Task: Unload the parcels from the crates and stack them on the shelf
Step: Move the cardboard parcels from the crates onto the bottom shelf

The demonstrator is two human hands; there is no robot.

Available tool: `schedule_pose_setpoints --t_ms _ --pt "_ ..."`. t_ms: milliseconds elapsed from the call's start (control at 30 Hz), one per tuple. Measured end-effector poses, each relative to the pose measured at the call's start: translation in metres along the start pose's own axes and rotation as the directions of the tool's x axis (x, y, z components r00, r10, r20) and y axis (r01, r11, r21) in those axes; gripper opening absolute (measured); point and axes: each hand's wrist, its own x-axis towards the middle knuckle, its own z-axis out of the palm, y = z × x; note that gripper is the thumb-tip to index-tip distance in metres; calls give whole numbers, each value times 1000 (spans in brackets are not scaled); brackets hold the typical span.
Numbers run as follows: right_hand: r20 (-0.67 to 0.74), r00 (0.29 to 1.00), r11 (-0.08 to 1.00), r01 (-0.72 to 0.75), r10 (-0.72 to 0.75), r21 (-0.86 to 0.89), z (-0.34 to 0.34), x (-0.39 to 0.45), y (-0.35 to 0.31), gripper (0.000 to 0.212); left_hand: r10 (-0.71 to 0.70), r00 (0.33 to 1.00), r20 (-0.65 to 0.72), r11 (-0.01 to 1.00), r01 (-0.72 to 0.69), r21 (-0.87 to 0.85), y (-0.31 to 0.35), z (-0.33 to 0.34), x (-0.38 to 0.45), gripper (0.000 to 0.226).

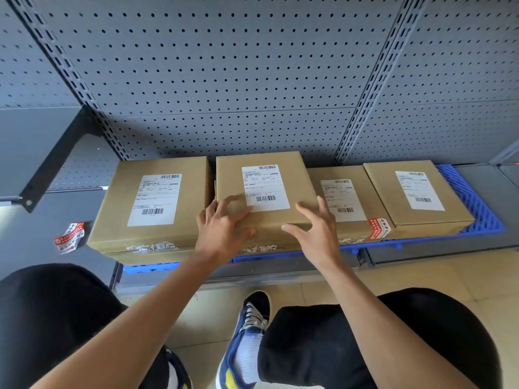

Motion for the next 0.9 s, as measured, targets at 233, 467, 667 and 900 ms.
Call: schedule_pose_setpoints --t_ms 233,467,667,900 --pt "37 999 1000 -2 2 -3 5 -2 3 65 39 999 -23 997 -37 66 -7 8 -2 55" --pt "54 998 999 38 -37 -21 13 1 10 66 57 997 -48 993 -52 103 -12 11 -3 56" --pt "69 989 980 140 -131 -144 24 6 18 66 102 993 -67 984 -91 152 -16 12 -4 58" --pt "58 977 963 213 -206 -168 28 7 20 62 75 994 -77 975 -56 217 -19 9 -5 56"
